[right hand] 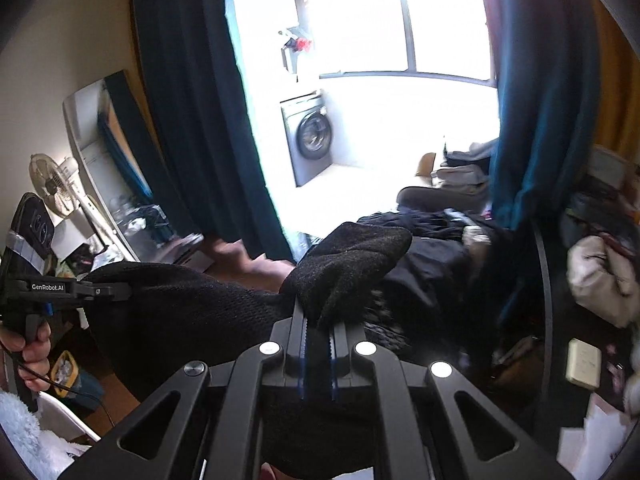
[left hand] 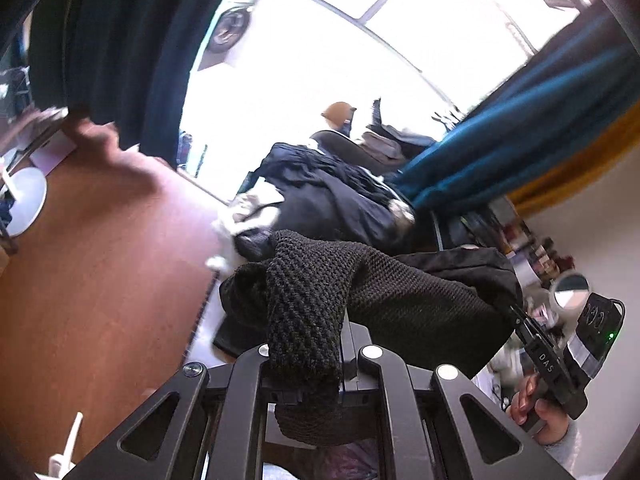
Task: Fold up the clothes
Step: 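Carry the folded black garment with both grippers toward the clothes-stacked chair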
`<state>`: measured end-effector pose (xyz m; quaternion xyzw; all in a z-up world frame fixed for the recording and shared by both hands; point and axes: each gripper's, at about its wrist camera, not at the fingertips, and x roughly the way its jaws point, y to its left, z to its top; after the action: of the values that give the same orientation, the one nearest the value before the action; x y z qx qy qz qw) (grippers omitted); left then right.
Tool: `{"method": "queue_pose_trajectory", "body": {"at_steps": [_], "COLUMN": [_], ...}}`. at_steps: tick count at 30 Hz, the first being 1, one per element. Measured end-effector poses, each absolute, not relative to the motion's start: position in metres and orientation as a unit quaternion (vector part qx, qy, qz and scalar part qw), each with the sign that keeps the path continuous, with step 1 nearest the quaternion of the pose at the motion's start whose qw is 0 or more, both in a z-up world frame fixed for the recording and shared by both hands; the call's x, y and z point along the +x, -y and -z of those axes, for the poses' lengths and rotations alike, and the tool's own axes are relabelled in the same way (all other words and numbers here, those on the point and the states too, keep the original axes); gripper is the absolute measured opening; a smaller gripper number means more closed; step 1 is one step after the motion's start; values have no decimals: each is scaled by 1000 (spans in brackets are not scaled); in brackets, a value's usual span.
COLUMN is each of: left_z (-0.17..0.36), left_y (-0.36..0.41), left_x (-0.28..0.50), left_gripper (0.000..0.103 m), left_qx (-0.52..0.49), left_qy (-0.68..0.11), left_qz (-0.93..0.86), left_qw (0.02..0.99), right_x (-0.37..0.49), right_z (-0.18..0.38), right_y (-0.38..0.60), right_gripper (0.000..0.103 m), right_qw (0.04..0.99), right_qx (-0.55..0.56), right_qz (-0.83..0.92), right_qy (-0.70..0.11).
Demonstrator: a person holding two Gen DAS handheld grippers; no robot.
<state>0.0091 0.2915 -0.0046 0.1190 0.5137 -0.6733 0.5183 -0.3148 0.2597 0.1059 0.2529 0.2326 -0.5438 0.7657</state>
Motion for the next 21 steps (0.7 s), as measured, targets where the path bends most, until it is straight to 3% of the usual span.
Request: {"method": "queue_pose_trajectory", "body": {"at_steps": [10, 15, 21], "left_z": [40, 21, 6], "left_y": [-136, -61, 5], "left_x": [150, 213, 248], "left_gripper": [9, 9, 9], "left_qx": [168, 238, 245], "left_qy": [-516, -480, -460], "left_qz": [690, 708, 729], "left_qw": [480, 460, 444], "right_x": [-187, -126, -91], "right_z": [-64, -68, -82], "right_y": [-107, -37, 30], "right_gripper": [7, 7, 7], "right_qw": [723, 695, 683], "right_qx": [289, 328, 319], "right_qz": [570, 590, 614], "right_qy": [-262, -249, -233]}}
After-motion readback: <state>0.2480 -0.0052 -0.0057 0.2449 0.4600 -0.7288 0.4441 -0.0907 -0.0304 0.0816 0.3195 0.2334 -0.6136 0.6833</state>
